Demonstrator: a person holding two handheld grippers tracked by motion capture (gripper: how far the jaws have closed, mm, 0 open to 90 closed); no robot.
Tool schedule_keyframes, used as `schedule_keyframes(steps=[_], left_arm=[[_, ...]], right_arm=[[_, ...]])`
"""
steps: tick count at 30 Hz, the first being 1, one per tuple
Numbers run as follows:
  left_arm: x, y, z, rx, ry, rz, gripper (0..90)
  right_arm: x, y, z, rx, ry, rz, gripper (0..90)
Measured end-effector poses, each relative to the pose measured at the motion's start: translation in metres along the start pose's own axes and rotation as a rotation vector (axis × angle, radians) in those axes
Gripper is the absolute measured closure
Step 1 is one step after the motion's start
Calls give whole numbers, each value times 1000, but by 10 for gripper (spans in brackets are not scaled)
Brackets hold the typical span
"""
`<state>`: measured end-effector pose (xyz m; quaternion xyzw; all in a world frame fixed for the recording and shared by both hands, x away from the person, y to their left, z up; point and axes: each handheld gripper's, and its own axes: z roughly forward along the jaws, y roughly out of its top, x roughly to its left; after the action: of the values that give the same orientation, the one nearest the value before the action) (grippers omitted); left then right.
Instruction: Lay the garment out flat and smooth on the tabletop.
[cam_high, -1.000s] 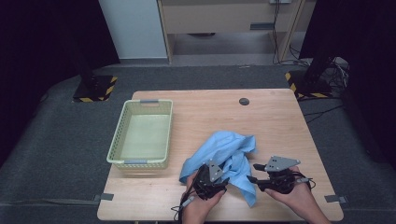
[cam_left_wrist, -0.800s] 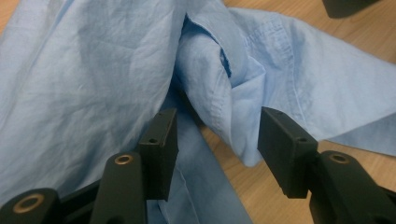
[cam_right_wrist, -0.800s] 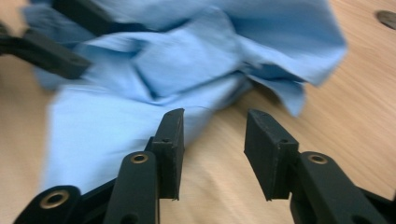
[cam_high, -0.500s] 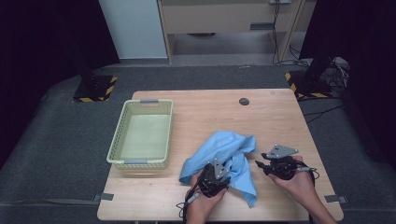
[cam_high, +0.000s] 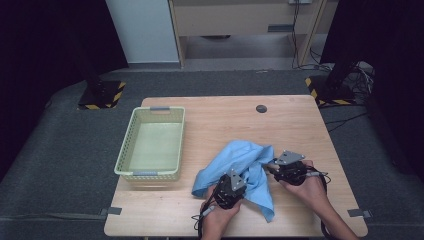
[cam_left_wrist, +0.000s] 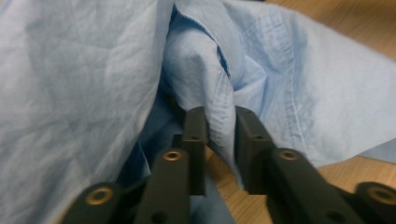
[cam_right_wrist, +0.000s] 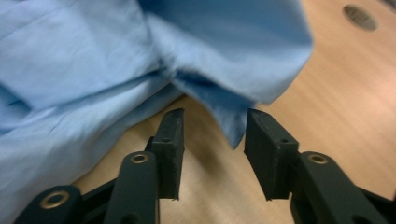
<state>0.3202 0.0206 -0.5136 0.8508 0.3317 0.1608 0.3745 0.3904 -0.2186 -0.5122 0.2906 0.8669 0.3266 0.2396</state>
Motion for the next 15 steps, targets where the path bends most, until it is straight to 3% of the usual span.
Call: schedule_keyframes(steps=[3,10,13,15], left_arm=[[-1,1,-1,-11,5,9,819],[-2,3,-5,-21,7,16,867],[-2,3,-7,-27,6,15,873],[-2,4,-7,-26,5,19,876]], right_arm=[[-2,2,2,-22,2,6,618],[1,3,12,-8,0,-39,625],[0,4,13,-15,7,-34,718],[0,5,11,-24,20,-32,836]])
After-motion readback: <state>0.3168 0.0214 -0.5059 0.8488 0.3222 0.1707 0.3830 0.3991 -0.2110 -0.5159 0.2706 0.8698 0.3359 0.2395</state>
